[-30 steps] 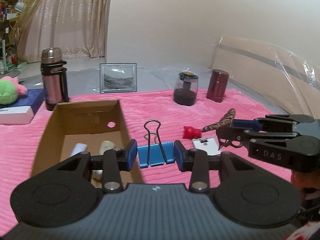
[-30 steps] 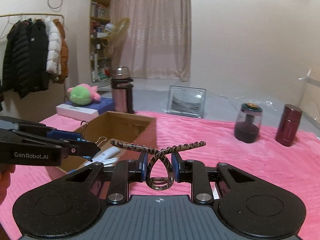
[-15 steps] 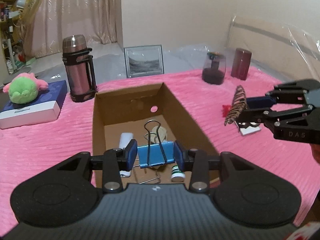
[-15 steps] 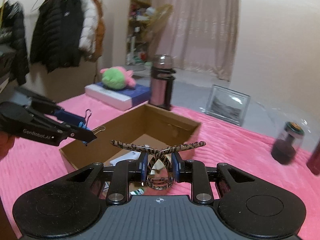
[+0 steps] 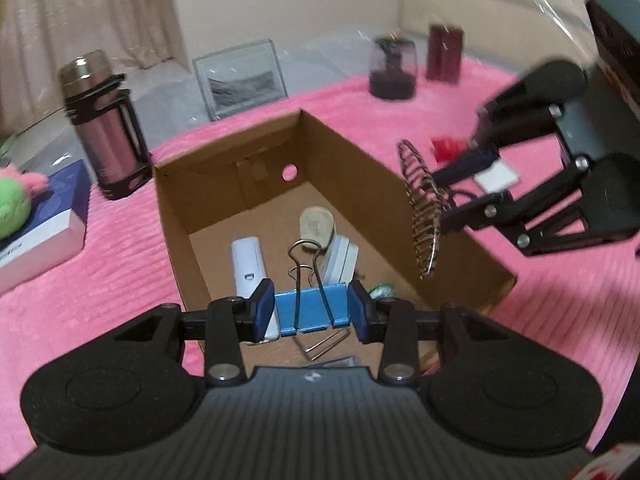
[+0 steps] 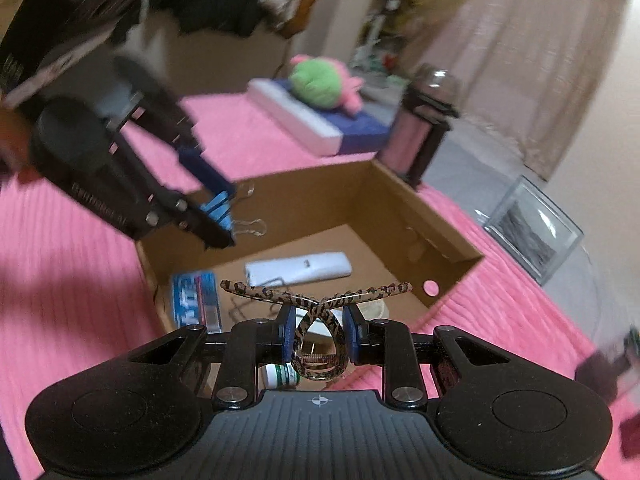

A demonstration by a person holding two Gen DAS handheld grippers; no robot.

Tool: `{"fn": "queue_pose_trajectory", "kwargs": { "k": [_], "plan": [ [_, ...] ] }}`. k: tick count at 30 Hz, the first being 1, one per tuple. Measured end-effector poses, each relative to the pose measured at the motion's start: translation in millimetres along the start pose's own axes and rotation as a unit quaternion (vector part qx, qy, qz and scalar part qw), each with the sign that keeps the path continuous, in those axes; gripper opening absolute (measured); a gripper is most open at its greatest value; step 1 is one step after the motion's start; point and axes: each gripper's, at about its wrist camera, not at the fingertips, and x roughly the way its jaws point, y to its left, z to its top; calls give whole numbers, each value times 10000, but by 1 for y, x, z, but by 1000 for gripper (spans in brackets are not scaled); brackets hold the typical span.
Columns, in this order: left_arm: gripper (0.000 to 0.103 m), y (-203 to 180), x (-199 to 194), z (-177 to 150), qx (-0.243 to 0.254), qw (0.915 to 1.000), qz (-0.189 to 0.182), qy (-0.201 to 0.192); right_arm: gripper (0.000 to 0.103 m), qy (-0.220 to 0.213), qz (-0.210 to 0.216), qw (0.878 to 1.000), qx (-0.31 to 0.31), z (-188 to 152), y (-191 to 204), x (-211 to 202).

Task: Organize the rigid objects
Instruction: 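Lower both tools into the box and open them, releasing clip and spring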

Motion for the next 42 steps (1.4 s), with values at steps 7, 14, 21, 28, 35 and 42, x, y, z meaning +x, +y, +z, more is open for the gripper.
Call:
{"fn": "queue_pose_trajectory", "kwargs": {
  "k": [7, 14, 21, 28, 35, 42],
  "plan": [
    [34, 6, 33, -1, 517, 9973, -132, 512, 22, 461, 224, 9955, -792, 0, 5, 39],
    [34, 7, 59, -2, 789, 9923, -344, 894, 22, 882, 553, 9878, -1156, 0, 7, 66],
    [34, 8, 77, -3, 949, 9867, -478, 1230, 22, 1268, 792, 9781, -1448, 3, 11, 86],
    [34, 10, 91, -3, 974, 9831, -533, 1457, 22, 1635, 985, 9702, -1491, 4, 12, 107],
    [34, 11, 101, -5, 930, 9815, -584, 1570, 22, 1836, 1093, 9662, -1441, 4, 12, 117],
    [34, 12, 106, -4, 889, 9809, -603, 1620, 22, 2069, 1112, 9620, -1393, 3, 13, 127]
  ]
}}
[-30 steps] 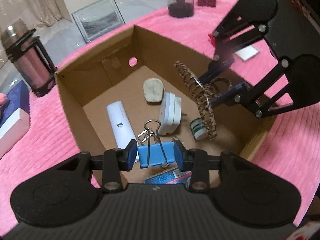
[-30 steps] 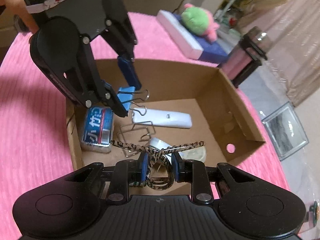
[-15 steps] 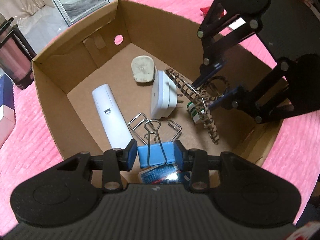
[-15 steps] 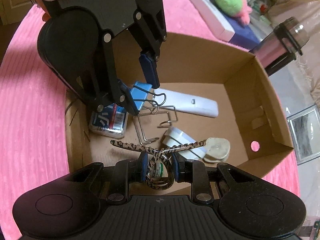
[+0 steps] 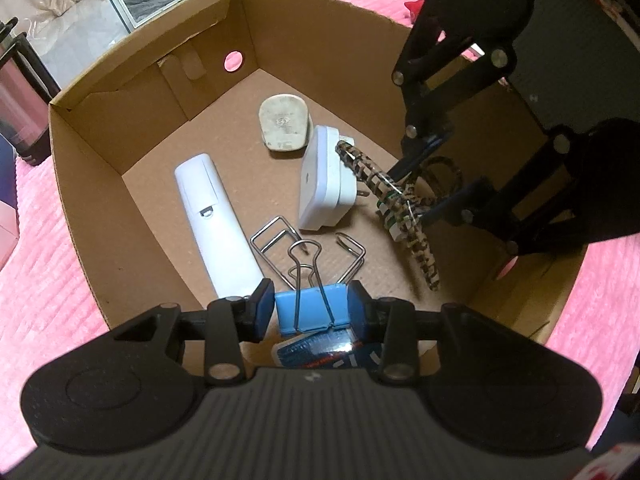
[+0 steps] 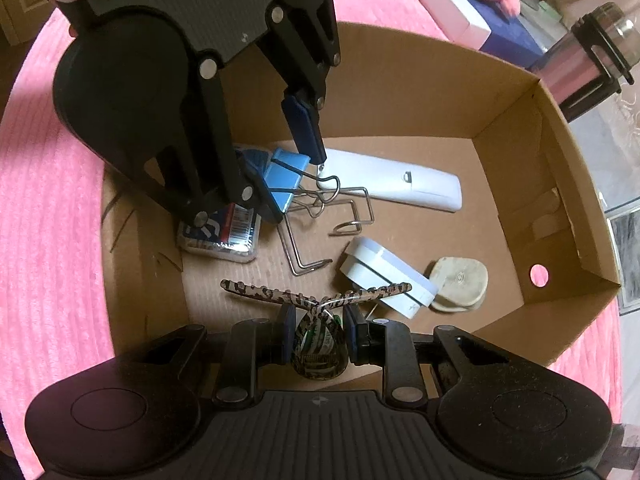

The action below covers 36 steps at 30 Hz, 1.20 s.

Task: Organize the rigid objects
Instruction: 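Lower both tools into the box and open them, releasing clip and spring, then withdraw both tools from the box toward the red cat figure and white card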

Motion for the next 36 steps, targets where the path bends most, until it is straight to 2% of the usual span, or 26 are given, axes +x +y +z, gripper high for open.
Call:
{"fn": "queue_pose_trajectory", "kwargs": {
  "k": [28, 32, 36],
  "plan": [
    [35, -2, 7, 1, -48, 9999, 13, 119, 22, 131, 93, 9997, 166, -1, -4, 9],
    [46, -1, 5, 1, -101, 9999, 11, 62, 22, 114, 74, 9997, 188, -1, -3, 8],
    [48, -2, -1, 0, -135, 9999, 35, -30, 22, 68, 23, 9998, 169, -2, -2, 5]
  ]
}}
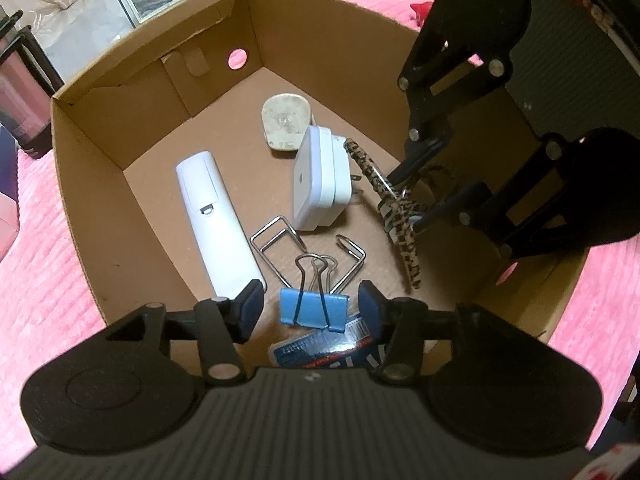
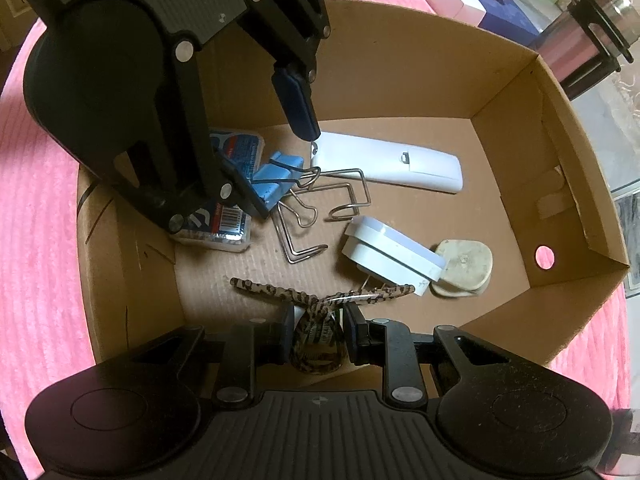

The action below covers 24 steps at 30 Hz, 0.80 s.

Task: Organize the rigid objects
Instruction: 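Withdraw both tools from the box toward the red cat figure and white card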

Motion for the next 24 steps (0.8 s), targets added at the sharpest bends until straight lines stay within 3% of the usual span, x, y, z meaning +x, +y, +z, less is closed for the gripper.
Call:
{"fn": "queue_pose_trajectory", "kwargs": {
  "k": [9, 16, 20, 24],
  "plan": [
    [51, -3, -26, -3, -151, 9990, 83, -405, 23, -203, -93, 9997, 41, -5, 4, -16],
    [51, -9, -58, -13, -438, 9953, 152, -853, 30, -512, -161, 9982, 250, -13, 7, -40],
    [51, -15, -79, -19, -701, 9897, 199, -1230, 31, -779, -247, 9957, 443, -22, 9, -58],
    [52, -29, -105, -24, -1042, 9785, 265, -1762, 32, -1363, -321, 9858, 922, -39, 14, -90]
  ]
}}
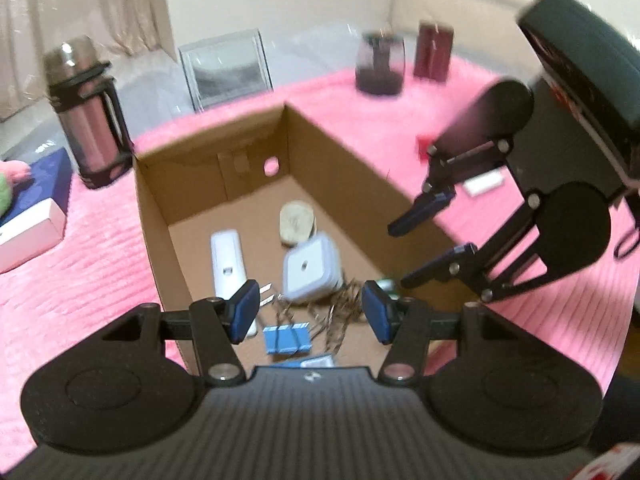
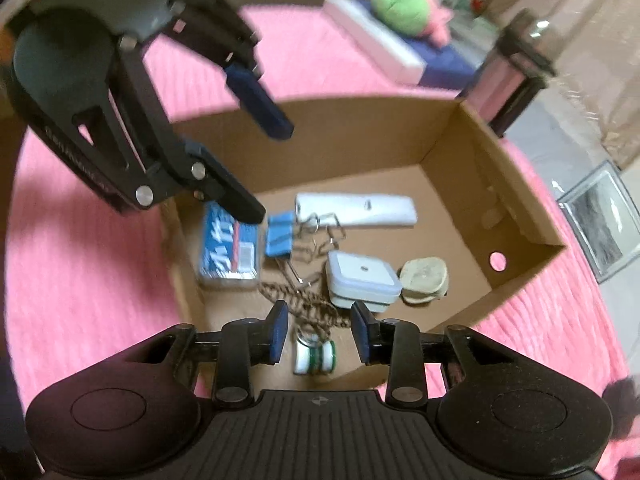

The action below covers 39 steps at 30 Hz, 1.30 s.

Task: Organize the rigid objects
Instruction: 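Withdraw both tools from the box toward the red cat figure and white card, then grasp the white card with the right tool while the left approaches the red figure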

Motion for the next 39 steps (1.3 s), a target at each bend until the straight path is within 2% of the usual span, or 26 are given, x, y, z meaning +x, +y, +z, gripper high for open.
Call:
{"fn": "queue_pose_trajectory", "kwargs": {
  "k": [5, 9, 10, 13, 17, 21, 26, 30, 35, 39],
  "plan": [
    [61, -23, -34, 0, -444, 9961, 238, -728, 36, -789, -229, 9939, 733, -21, 5, -51],
    [72, -51, -57, -4, -675, 9888, 386, -1273, 41, -1301, -562, 9808, 1340, -47, 11, -90],
    [76, -59, -62, -5, -744, 9865, 394, -1406, 44, -1386, -604, 9776, 1464, -55, 11, -98],
    [77, -83, -74, -8, -831, 9817, 451, -1654, 53, -1655, -741, 9668, 1799, -79, 18, -125],
    [83, -119, -85, -14, -882, 9759, 444, -1945, 57, -1881, -1015, 9520, 2192, -113, 30, -154],
    [86, -153, -88, -17, -888, 9720, 407, -2137, 60, -2033, -1274, 9361, 2573, -145, 38, -179],
    [86, -184, -82, -22, -1262, 9659, 88, -2261, 65, -2074, -1660, 9170, 2977, -187, 47, -202],
    [86, -210, -70, -19, -1300, 9647, -76, -2291, 68, -2098, -1924, 8968, 3388, -221, 48, -215],
    [86, -236, -45, -8, -1243, 9670, 53, -2224, 70, -2064, -2255, 8620, 4043, -264, 41, -226],
    [86, -248, -23, 2, -1056, 9696, 211, -2197, 71, -1929, -2476, 8455, 4319, -283, 35, -228]
  ]
}}
